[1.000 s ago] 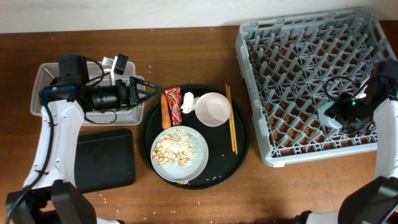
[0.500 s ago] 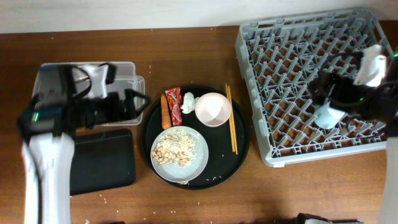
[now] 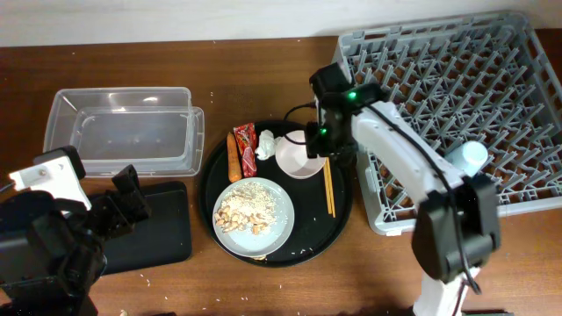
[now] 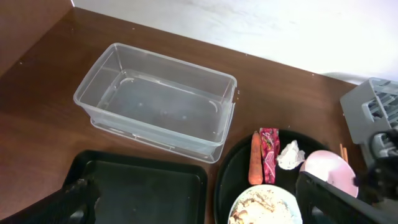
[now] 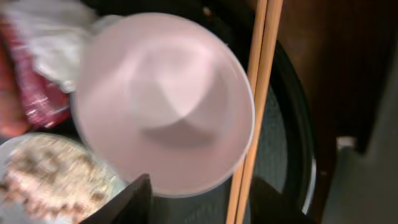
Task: Sort waste into correct bins and load items into the dishwasher rack
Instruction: 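Grasp the pink bowl on the tray with the right gripper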
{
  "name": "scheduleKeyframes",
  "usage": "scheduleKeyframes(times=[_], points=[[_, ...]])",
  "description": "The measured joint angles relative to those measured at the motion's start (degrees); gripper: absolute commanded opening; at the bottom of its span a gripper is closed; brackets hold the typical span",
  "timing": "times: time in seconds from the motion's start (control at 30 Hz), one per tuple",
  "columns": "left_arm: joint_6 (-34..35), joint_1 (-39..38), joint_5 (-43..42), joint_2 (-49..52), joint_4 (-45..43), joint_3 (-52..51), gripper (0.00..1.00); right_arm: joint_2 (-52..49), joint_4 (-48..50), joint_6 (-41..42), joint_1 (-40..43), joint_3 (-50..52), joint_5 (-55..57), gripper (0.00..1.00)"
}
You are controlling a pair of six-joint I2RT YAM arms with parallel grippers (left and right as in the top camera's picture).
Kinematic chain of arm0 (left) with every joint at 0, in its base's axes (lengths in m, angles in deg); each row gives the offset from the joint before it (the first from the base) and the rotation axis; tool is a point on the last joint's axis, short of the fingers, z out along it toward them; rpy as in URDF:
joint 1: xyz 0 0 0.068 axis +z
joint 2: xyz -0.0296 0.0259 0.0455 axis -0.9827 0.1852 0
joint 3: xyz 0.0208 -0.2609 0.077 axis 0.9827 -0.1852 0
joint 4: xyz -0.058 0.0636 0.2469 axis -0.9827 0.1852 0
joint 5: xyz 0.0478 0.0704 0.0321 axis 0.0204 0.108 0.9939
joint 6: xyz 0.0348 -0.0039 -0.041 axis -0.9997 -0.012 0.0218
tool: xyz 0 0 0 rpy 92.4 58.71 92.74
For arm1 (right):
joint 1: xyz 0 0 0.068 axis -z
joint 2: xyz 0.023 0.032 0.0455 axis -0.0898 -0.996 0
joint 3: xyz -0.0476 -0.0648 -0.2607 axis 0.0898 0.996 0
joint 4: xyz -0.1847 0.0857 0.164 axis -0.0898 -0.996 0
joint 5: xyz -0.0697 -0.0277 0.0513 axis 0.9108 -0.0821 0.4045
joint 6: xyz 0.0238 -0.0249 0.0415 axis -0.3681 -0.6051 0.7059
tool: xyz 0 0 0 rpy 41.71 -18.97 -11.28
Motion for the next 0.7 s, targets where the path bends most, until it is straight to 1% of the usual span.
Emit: scheduleKeyframes(times=[0.07, 0.17, 0.23, 0.27, 0.3, 0.4, 0.47, 0.57, 0.67, 0.7], points=[[0.0, 0.0, 0.07, 0.0, 0.02, 0.0, 0.99, -3.26, 1.05, 0.5, 0.0, 0.0, 0.17, 0.39], [0.0, 0.0, 0.07, 0.0, 0.04, 0.0, 0.99, -7.48, 2.01, 0.85, 0.09, 0.0, 0.57, 0.35], [0.0, 0.0, 0.07, 0.0, 0.07, 0.0, 0.99, -9.11, 1.97, 1.09, 0.15, 0.02, 0.57, 0.36], [0.0, 0.0, 0.07, 0.0, 0.07, 0.0, 0.99, -9.16, 1.95, 1.11, 0.15, 0.02, 0.55, 0.36], [0.0, 0.0, 0.07, 0.0, 0.04, 0.0, 0.99, -9.16, 1.9, 1.07, 0.15, 0.02, 0.55, 0.39], [0.0, 0.0, 0.07, 0.0, 0.07, 0.0, 0.99, -8.72, 1.7, 0.0, 0.2, 0.02, 0.55, 0.41], [0.0, 0.0, 0.07, 0.0, 0.04, 0.0, 0.99, -5.92, 1.73, -0.46, 0.24, 0.04, 0.59, 0.45], [0.0, 0.0, 0.07, 0.0, 0.04, 0.0, 0.99, -0.66, 1.81, -0.68, 0.26, 0.04, 2.78, 0.45], [0.0, 0.0, 0.07, 0.0, 0.04, 0.0, 0.99, -0.85, 1.68, -0.31, 0.31, 0.04, 7.3, 0.45], [0.0, 0.0, 0.07, 0.0, 0.07, 0.0, 0.99, -1.25, 1.66, -0.09, 0.31, 0.04, 8.26, 0.41]])
